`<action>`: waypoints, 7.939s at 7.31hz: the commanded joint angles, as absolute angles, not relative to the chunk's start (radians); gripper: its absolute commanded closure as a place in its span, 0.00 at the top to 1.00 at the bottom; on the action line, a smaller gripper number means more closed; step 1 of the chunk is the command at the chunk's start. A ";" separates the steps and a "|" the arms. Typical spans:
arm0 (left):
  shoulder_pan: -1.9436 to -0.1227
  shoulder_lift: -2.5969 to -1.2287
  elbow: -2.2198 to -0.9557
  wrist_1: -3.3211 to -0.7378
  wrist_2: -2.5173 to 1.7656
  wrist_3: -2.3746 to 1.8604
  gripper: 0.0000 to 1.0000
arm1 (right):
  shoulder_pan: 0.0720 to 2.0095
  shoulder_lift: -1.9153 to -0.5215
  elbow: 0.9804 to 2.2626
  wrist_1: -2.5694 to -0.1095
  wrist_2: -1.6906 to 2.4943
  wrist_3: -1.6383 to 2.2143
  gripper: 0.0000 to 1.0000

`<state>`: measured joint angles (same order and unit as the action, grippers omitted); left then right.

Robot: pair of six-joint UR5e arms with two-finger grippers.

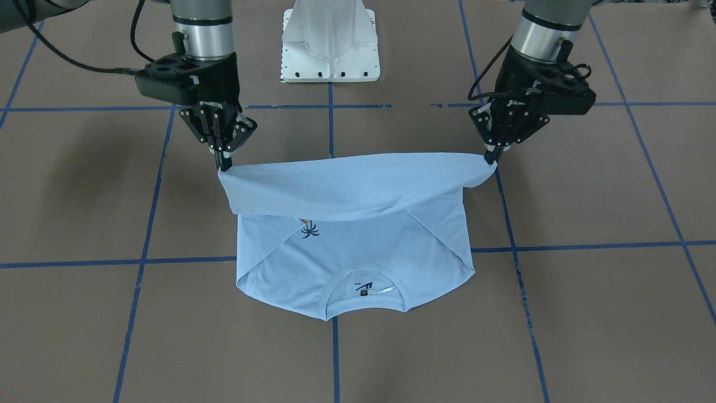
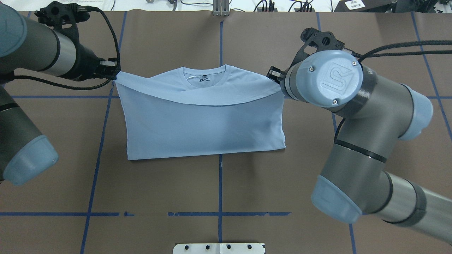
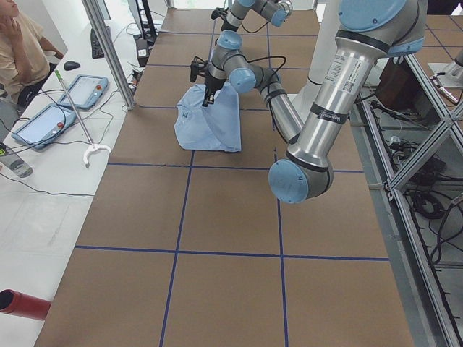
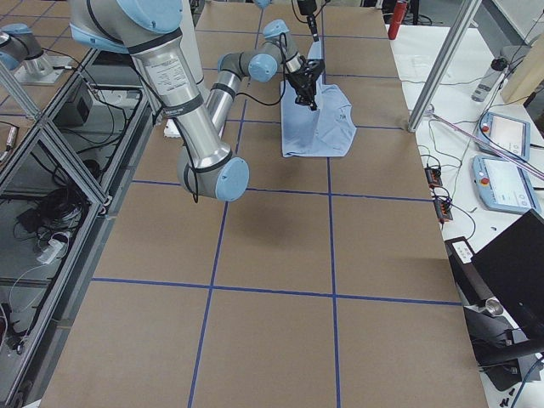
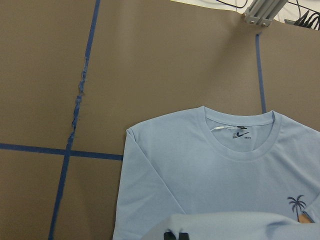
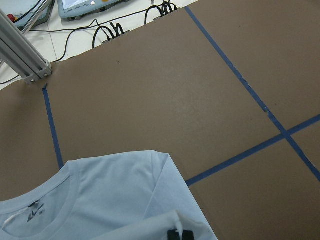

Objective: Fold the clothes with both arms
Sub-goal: 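Open both grippers at the far edge and hold above the folded shirt, then move the left gripper to the folded shirt's side edge nearest it and grasp, then pull the grasped edge away from the robot with the left gripper, then move the right gripper onto the shirt's collar and grasp it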

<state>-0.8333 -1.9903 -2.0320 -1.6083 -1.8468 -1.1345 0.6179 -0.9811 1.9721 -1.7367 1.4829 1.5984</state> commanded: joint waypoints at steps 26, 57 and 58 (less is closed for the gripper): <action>-0.450 -1.700 -1.818 -2.243 -1.577 -1.359 0.62 | 0.647 -0.861 1.474 -1.402 1.480 1.456 1.00; -0.957 -2.111 -1.149 -2.505 -1.749 -0.735 1.00 | 0.535 -0.453 0.865 -1.180 1.442 1.479 0.70; -0.957 -2.111 -1.149 -2.503 -1.749 -0.735 1.00 | 0.535 -0.456 0.859 -1.180 1.439 1.442 0.70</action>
